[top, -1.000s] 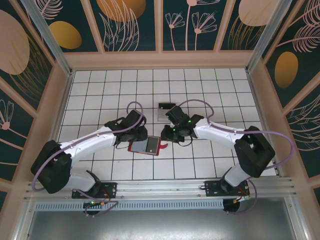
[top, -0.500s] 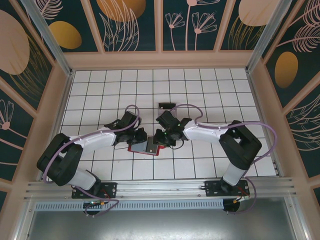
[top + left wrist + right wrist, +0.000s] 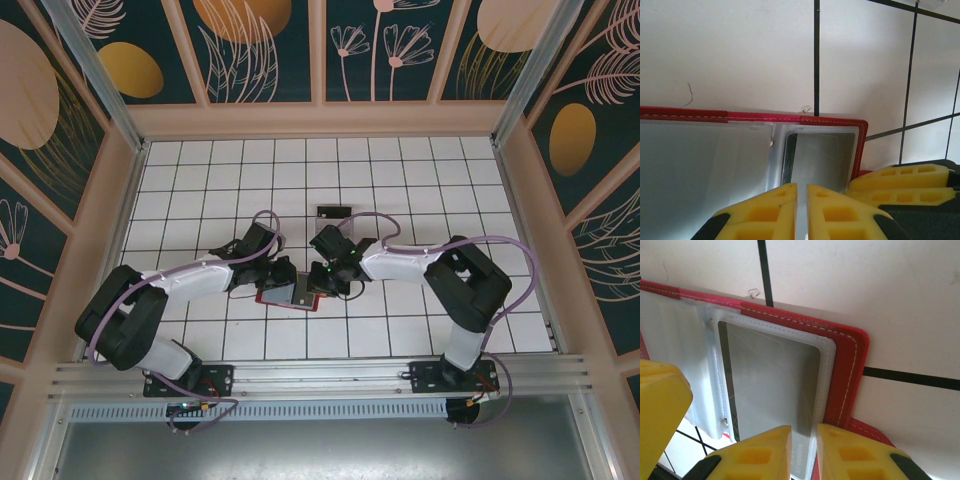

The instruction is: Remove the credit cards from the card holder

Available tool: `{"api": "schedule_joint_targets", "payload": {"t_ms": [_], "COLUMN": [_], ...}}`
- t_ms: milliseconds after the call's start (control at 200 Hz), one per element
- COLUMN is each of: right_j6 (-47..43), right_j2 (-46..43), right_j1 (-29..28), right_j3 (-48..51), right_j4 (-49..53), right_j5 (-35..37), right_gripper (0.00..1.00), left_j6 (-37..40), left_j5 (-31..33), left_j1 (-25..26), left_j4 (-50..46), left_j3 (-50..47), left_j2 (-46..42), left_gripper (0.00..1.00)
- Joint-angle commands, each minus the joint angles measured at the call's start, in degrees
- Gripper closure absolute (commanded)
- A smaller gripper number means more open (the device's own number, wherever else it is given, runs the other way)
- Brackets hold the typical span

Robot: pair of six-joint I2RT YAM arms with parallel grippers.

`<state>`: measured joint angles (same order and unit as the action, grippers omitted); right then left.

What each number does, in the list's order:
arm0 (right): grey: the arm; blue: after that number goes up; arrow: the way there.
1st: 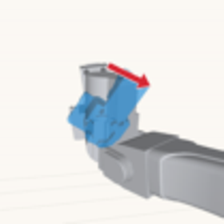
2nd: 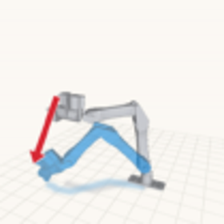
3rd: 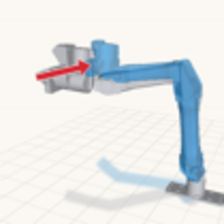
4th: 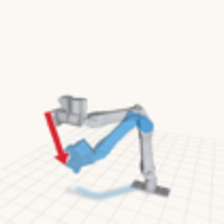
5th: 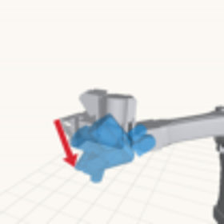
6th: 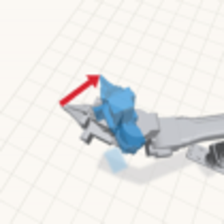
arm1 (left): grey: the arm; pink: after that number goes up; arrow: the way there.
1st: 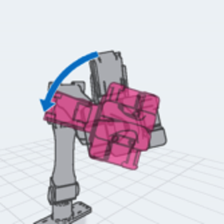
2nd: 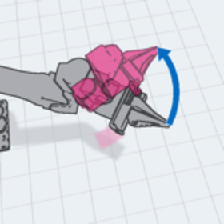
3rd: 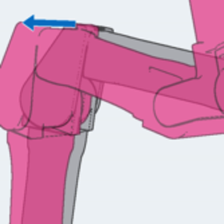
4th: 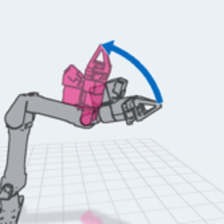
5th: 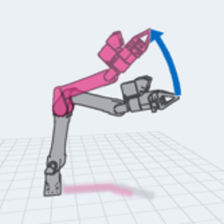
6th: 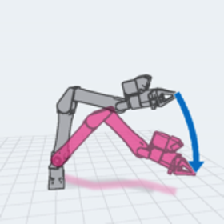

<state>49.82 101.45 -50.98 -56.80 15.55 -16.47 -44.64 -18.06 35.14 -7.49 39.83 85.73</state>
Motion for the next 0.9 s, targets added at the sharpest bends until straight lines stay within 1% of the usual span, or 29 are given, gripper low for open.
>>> {"api": "schedule_joint_targets", "payload": {"t_ms": [0, 270, 455, 666, 891], "right_j6": [-1.3, -4.2, -5.7, -6.1, -6.6], "right_j2": [1.2, 2.6, 4.1, 4.7, 4.6], "right_j1": [1.0, 3.0, 3.3, 3.7, 3.8], "right_j3": [1.2, 1.1, 0.1, -0.2, -0.6], "right_j4": [-0.3, 0.4, 1.2, 1.3, 2.2], "right_j5": [0.5, 0.1, 0.3, 1.0, 1.3], "right_gripper": [0.79, 0.82, 0.83, 0.86, 0.88], "left_j6": [0.8, 0.4, 0.2, 0.5, 1.5], "left_j5": [-1.1, -1.8, -1.9, -0.5, -1.3], "left_j1": [-0.4, -0.4, -0.4, -0.4, -0.4], "left_j4": [0.6, 1.7, 2.2, 1.6, 1.4], "left_j3": [-0.8, -1.6, -2.4, -2.6, -2.0], "left_j2": [1.0, 1.6, 1.7, 1.7, 3.0], "left_gripper": [0.84, 0.83, 0.82, 0.82, 0.80]}}
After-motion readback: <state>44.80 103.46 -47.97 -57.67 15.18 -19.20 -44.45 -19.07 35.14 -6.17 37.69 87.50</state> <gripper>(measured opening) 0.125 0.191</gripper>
